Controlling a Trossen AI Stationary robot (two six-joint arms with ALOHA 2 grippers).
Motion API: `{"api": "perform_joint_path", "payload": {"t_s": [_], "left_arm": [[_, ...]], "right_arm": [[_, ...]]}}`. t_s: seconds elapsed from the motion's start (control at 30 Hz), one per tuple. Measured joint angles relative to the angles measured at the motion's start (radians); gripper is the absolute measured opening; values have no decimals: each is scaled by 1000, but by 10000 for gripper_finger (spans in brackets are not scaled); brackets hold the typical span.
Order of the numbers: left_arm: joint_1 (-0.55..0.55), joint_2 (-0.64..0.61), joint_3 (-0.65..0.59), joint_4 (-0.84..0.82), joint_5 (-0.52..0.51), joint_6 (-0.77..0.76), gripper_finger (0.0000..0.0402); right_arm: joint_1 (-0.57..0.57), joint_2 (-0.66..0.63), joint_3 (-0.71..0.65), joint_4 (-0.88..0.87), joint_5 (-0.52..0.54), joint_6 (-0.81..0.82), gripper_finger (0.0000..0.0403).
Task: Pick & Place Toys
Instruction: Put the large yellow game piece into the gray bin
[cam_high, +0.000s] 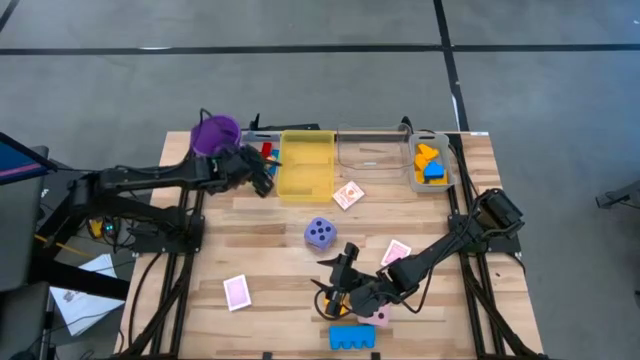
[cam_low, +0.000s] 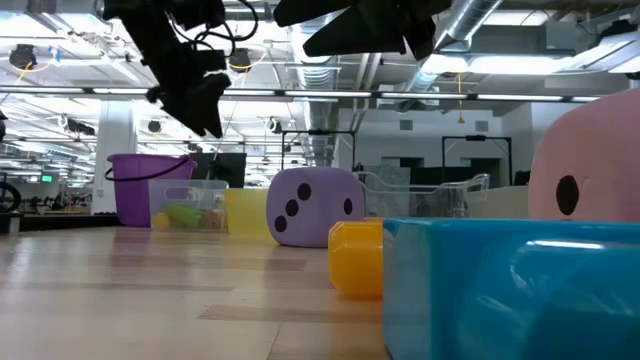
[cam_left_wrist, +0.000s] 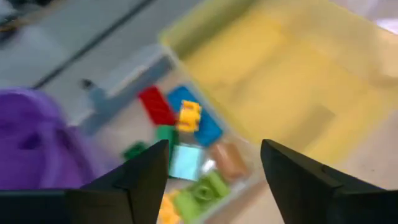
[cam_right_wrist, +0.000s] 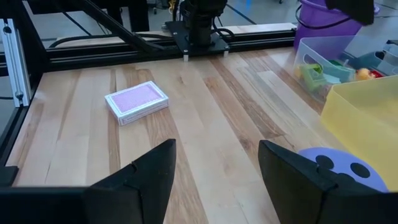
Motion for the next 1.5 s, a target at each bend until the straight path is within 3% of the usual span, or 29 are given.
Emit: {"api": "perform_joint_path", "payload": {"t_s": [0.23,0.33,0.43,0.6,0.73,0.87,1.07,1.13,1.37,1.5], "left_arm": [[-114,22,-12,110,388,57,244],[-216,31,-80,316,555,75,236],[-339,33,-197,629,630,19,229],[-553,38,-398,1050,614,-24,226],[-728,58,-517,1259,471,-11,227],[-856,132,-540,1363,327,8,228],[-913,320,-502,1550,314,3,243],[-908,377,-479,1589,313,2,251],[-875,460,-422,1605,309,2,267],[-859,459,-424,1606,309,2,270]], "right_arm": [[8,0,4,-16,0,-8,222],[24,-4,22,-42,-1,-10,222],[41,-5,34,-74,-4,-3,222],[66,-5,35,-86,-4,8,222],[75,-5,35,-93,-1,17,222],[73,-5,35,-91,0,19,222],[65,-5,35,-87,-3,19,222],[62,-6,35,-108,-62,19,222],[38,-6,35,-201,-457,70,222],[32,-6,35,-273,-533,72,223]]}}
